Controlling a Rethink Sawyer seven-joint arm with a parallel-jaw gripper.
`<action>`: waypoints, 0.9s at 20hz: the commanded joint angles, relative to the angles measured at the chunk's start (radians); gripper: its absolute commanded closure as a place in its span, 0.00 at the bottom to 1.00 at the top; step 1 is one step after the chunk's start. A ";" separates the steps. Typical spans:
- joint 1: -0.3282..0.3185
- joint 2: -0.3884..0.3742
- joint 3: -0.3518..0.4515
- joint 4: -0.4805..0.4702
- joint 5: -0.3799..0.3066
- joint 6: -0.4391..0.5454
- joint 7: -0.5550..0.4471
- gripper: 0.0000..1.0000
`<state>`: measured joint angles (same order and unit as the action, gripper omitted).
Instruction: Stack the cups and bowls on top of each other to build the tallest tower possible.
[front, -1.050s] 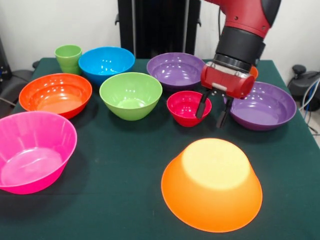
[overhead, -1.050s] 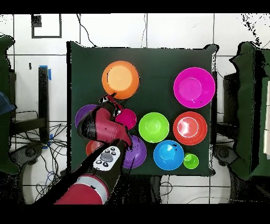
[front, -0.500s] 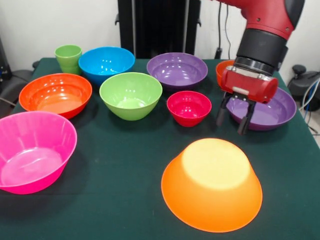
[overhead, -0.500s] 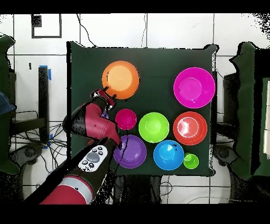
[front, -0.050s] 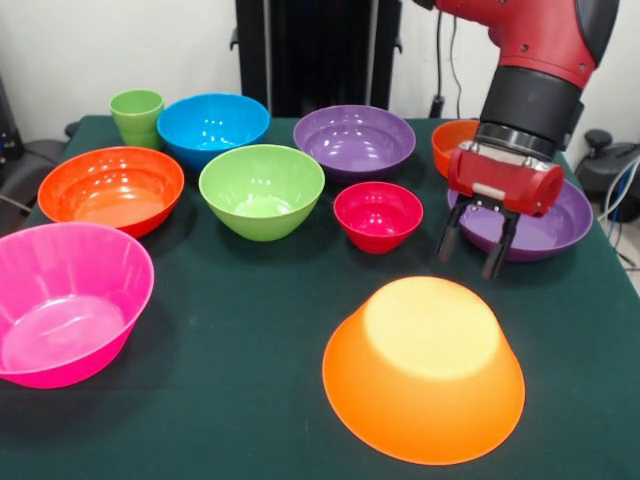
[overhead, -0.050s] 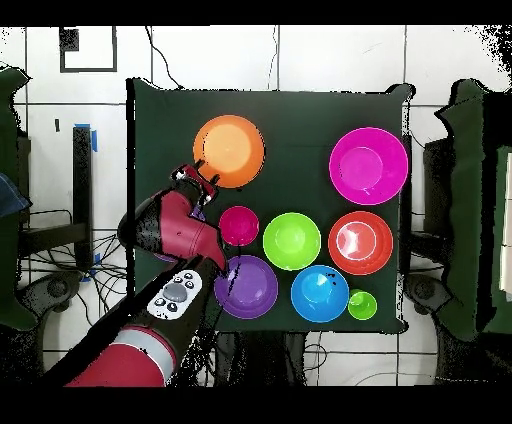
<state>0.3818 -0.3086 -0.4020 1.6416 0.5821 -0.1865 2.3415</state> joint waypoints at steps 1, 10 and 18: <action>0.006 0.077 0.078 -0.079 0.061 0.035 0.134 0.00; 0.069 0.170 0.019 -0.148 0.159 0.069 0.117 0.00; 0.100 0.226 -0.028 -0.177 0.218 0.082 0.110 0.00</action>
<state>0.4711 -0.1661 -0.4843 1.5447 0.7440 -0.1863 2.3415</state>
